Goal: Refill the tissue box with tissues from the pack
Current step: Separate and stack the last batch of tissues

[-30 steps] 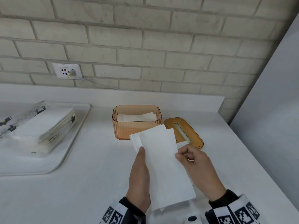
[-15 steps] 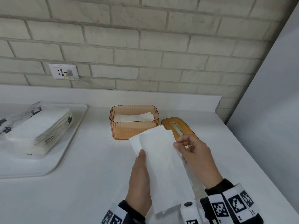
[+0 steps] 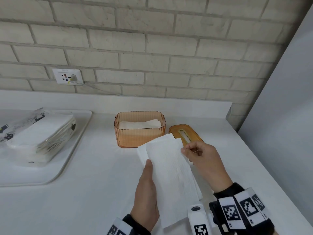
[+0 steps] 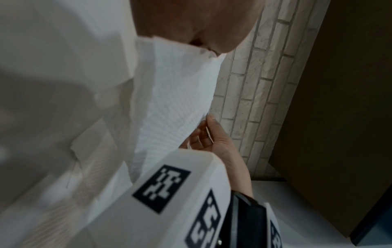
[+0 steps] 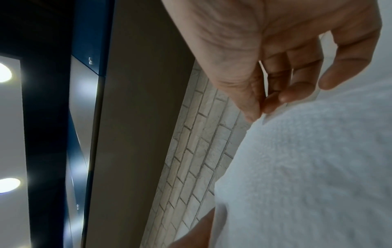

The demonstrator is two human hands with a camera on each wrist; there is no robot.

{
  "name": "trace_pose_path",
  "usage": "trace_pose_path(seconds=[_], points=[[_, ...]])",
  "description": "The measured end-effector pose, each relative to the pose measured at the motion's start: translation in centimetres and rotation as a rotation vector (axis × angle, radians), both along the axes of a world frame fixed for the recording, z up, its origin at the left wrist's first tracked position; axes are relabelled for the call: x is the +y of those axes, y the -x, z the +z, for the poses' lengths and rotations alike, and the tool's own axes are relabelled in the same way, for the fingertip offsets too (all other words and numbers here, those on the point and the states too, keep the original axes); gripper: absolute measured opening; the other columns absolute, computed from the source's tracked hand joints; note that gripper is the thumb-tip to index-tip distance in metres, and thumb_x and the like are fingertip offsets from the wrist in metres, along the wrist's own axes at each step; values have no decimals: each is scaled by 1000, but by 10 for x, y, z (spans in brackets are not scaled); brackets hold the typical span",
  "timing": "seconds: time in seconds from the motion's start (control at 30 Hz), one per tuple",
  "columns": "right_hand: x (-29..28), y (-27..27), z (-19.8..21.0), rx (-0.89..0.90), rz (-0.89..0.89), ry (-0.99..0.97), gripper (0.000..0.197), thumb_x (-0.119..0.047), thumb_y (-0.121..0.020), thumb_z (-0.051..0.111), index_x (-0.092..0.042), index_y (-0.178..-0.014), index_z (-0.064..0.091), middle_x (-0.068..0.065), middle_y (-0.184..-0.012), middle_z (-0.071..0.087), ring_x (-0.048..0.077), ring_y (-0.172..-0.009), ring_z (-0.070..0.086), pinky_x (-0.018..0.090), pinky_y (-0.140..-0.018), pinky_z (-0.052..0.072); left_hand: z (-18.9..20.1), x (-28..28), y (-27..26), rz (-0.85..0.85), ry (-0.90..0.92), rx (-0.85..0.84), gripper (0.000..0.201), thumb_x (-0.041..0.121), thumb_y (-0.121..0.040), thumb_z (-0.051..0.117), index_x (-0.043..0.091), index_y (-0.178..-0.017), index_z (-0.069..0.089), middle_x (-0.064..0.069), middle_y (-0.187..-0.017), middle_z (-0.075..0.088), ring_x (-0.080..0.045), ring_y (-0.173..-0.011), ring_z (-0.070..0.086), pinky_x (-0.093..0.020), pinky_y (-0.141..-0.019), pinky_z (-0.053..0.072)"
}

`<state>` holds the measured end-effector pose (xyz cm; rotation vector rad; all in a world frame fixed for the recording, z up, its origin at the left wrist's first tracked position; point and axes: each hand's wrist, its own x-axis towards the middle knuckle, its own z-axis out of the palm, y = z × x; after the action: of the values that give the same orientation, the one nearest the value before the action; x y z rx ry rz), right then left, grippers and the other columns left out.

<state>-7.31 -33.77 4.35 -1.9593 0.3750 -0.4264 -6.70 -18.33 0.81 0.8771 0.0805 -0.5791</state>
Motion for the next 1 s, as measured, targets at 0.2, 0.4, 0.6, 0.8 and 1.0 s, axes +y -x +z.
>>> trace_pose_path(seconds=[0.2, 0.4, 0.6, 0.8, 1.0], points=[[-3, -6, 2, 9, -3, -31, 10, -21, -82, 69, -23, -89, 61, -7, -84, 63, 10, -73, 57, 20, -68, 44, 0, -1, 3, 6, 32, 1, 45, 44, -98, 33, 15, -118, 61, -5, -100, 75, -18, -85, 73, -27, -58, 57], [-4, -2, 9, -100, -7, 44, 16, -16, -81, 70, -25, -69, 64, -9, -74, 63, 10, -66, 52, 5, -59, 41, 2, -3, 4, 50, 49, 19, 46, 42, -99, 33, 13, -124, 58, -8, -109, 73, -20, -95, 71, -32, -68, 58], [-4, -15, 14, -38, 65, 22, 12, -20, -84, 67, -24, -74, 63, -9, -81, 64, 10, -75, 55, 23, -71, 45, -1, -4, 1, 60, 29, -15, 48, 45, -99, 32, 14, -124, 59, -9, -116, 70, -24, -105, 67, -40, -87, 52], [8, -32, -3, 91, 81, 102, 7, -25, -89, 62, -18, -90, 64, -10, -96, 61, 6, -95, 54, 11, -70, 38, 1, -10, 5, 57, -28, -63, 37, 34, -98, 42, 13, -124, 59, -10, -116, 70, -28, -108, 66, -47, -98, 46], [-50, -39, -4, 396, 91, 442, 41, -27, -87, 62, -22, -126, 51, 1, -114, 58, 17, -105, 55, 31, -89, 46, -11, 21, -12, 232, -145, -12, 31, 11, -95, 49, 4, -125, 57, -16, -115, 68, -33, -103, 64, -42, -85, 51]])
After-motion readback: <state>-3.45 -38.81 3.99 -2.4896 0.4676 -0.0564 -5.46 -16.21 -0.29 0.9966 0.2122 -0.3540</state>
